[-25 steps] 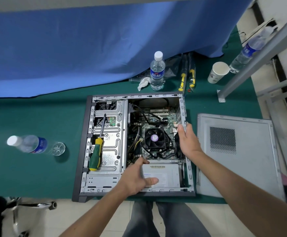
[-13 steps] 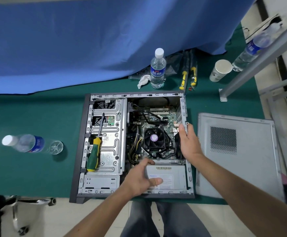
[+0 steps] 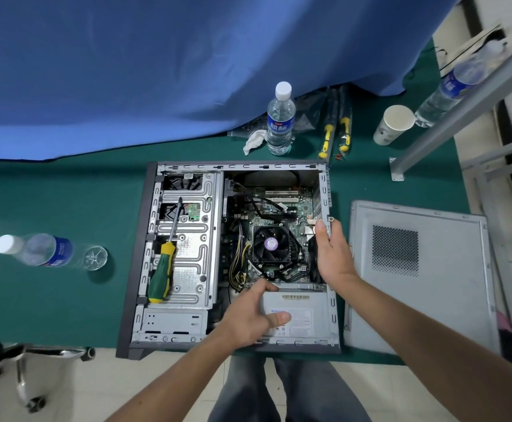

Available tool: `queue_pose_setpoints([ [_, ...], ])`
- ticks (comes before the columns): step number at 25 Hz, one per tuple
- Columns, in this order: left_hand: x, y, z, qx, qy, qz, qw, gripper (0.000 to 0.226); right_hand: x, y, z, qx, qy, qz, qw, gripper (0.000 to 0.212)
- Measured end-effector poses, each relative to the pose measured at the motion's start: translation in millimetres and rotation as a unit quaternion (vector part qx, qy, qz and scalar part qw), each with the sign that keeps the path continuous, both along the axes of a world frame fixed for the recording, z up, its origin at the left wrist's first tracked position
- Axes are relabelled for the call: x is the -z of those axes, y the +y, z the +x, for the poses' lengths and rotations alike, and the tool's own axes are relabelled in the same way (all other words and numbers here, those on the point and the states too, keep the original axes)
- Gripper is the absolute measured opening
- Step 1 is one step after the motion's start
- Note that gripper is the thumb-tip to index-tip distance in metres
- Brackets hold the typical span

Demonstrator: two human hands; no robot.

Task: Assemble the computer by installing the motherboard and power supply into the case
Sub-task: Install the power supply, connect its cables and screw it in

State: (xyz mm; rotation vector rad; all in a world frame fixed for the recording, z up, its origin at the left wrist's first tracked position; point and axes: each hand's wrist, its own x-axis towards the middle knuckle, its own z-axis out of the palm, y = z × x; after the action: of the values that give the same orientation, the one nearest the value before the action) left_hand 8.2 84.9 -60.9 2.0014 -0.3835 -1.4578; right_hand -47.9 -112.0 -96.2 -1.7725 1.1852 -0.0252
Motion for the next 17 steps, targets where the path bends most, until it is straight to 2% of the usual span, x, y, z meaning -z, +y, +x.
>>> queue_pose_setpoints([
  [3, -1.3, 4.0, 3.0, 0.012, -0.003, -0.002, 1.000, 0.041, 1.3, 1.4, 0.1, -0.002, 0.001, -0.003, 1.000, 0.060],
  [10, -5.2, 0.5, 1.3, -0.034, 0.041, -0.011, 0.999, 0.033, 3.5, -2.7, -1.5, 0.001, 0.003, -0.007, 1.000, 0.058],
  [17, -4.4, -1.8, 0.0, -0.050, 0.032, -0.003, 0.998, 0.034, 4.5, -1.8, -0.2, 0.004, 0.002, -0.012, 1.000, 0.055],
])
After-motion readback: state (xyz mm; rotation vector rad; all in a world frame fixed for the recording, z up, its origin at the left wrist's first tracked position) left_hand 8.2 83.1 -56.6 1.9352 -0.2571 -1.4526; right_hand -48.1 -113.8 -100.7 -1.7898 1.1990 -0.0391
